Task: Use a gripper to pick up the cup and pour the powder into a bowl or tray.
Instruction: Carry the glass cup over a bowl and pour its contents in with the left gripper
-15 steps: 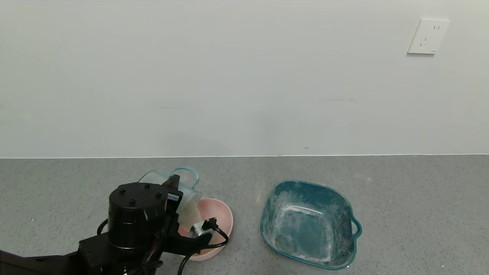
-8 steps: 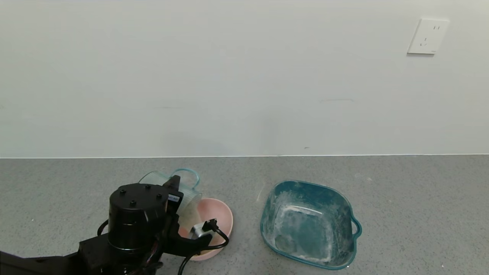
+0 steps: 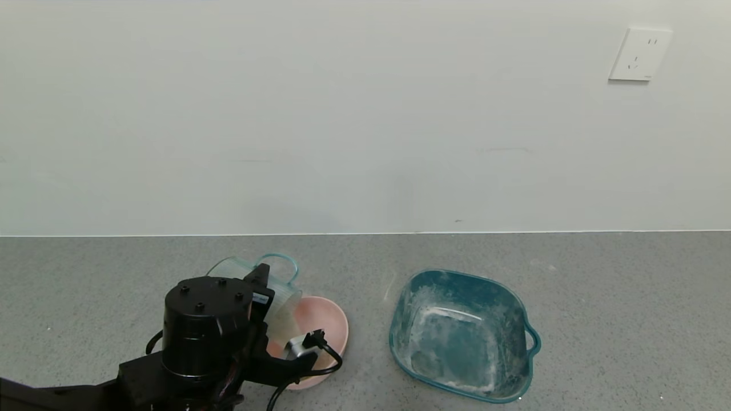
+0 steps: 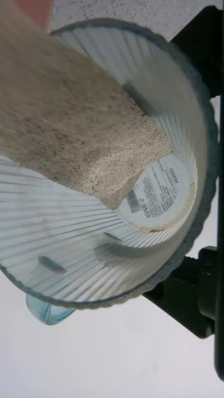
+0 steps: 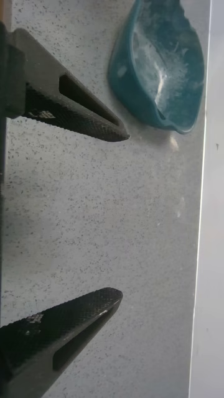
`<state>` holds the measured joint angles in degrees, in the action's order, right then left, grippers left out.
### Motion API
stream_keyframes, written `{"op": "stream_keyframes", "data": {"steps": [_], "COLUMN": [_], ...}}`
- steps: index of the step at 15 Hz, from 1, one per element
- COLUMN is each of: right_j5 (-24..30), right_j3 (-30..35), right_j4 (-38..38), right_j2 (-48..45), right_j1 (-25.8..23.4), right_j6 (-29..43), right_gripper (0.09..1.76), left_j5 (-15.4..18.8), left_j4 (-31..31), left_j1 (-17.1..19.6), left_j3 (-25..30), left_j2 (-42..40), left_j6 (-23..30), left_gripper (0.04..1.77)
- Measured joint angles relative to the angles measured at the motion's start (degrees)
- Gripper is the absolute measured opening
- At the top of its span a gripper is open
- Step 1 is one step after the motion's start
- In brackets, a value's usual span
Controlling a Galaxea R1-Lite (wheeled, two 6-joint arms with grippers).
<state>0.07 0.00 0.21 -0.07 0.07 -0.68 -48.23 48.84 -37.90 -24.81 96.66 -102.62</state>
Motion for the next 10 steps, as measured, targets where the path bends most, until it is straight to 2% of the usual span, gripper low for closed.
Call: {"op": "stream_keyframes", "data": {"steps": [7,10], "right_j5": [0.0,0.0], "right_j3": [0.0,0.0], "right_j4": [0.0,0.0], "right_j2": [0.0,0.0], "right_j1": [0.0,0.0], "right_j6": [0.0,0.0], "right_gripper": [1.71,1.71], "left_j5": [0.2,1.6], "left_j4": [0.2,0.3], "left_j1": [-0.1,-0.1], "left_j3": [-0.1,-0.2], "left_j2": [-0.1,-0.2], "left_j6": [0.9,2.4], "left_gripper": [1.30,1.30]}}
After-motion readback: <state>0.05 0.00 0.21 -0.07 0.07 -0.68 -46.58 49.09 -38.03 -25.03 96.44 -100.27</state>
